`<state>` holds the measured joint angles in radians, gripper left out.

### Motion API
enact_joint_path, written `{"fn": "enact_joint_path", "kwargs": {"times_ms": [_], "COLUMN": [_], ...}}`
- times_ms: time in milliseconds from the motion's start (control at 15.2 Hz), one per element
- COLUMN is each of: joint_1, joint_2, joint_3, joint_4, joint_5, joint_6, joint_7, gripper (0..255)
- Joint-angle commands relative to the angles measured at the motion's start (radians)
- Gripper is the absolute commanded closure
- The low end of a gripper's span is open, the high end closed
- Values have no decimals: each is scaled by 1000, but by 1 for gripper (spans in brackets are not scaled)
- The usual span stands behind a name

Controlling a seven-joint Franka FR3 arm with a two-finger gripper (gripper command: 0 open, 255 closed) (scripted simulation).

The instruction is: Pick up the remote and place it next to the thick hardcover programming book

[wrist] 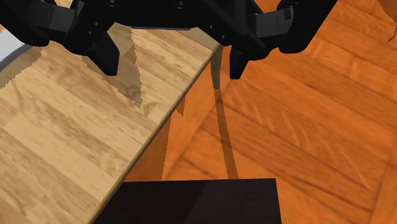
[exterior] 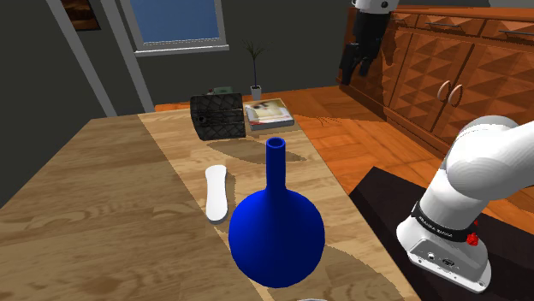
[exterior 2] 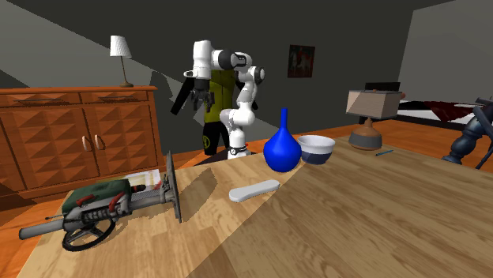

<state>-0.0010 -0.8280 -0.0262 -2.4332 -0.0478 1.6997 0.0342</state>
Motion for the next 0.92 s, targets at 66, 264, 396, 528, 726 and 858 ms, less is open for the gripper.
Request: {"fn": "enact_joint_path", "kwargs": {"times_ms": [66,264,396,528,726,858], "joint_1": [5,19,28,36,46,50], "joint_2": [6,35,63,98,163,213], "joint_3": [23,92,138,184,252,297], "joint_4": [-11,-34,-43,-45,-37,-23], "joint_5": [15,58,86,112,146,163], "joint_6": [14,57,89,121,172,207], "joint_7": [33,130,194,258,354,418], "gripper": [0,0,0,0,0,0]}}
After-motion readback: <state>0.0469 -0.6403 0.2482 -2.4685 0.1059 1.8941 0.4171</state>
